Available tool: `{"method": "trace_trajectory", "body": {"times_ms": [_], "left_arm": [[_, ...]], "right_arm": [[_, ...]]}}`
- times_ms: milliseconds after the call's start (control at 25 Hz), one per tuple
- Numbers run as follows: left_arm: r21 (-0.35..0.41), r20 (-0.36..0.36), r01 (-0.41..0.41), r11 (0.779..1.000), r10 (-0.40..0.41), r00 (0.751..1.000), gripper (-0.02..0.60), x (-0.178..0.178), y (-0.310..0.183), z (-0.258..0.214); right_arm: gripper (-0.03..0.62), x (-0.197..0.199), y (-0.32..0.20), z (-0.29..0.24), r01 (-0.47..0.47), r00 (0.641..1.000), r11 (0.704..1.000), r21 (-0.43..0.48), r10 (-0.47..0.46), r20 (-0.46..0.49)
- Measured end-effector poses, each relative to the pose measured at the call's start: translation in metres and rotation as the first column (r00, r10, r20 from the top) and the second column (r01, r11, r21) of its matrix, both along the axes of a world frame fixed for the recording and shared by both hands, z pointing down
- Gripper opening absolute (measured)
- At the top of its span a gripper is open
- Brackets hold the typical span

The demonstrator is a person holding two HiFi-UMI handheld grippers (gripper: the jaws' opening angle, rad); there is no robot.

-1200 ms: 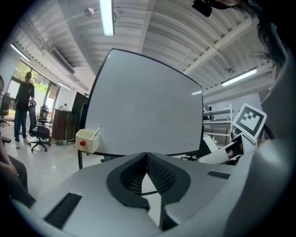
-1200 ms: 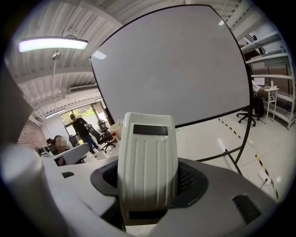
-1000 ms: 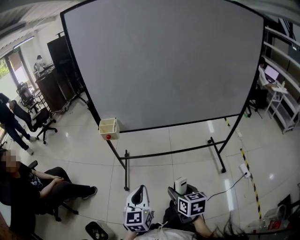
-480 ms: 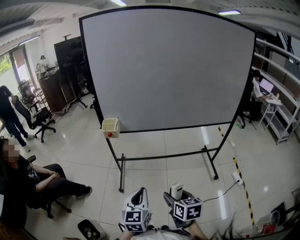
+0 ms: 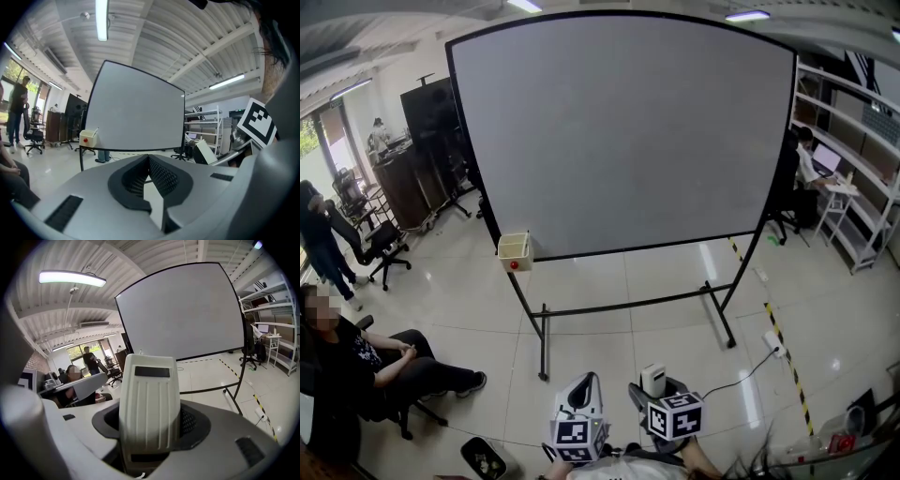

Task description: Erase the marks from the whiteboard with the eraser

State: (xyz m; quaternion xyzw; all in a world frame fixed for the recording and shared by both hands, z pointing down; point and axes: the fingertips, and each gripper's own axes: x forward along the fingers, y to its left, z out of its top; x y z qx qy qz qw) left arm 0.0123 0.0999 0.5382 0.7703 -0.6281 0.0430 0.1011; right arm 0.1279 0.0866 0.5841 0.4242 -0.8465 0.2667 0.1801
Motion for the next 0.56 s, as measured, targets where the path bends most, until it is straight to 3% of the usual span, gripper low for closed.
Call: {"method": "trace_trajectory", "body": {"times_ms": [360, 560], "left_arm": [[0.016, 0.0, -0.011, 1.0, 0.011, 1.0, -0.012, 0.002, 0.004, -0.007], [-0.028, 0.003, 0.011, 1.0, -0.011, 1.0, -0.012, -0.003, 0.007, 0.014]], "right_arm": [[0.268, -0.005, 0.007, 0.002, 0.015, 1.0, 1.0, 0.003, -0.015, -0.009], [0.268, -0.004, 0.007, 0.005, 0.023, 1.0, 1.0, -0.004, -0.023, -0.02]]}}
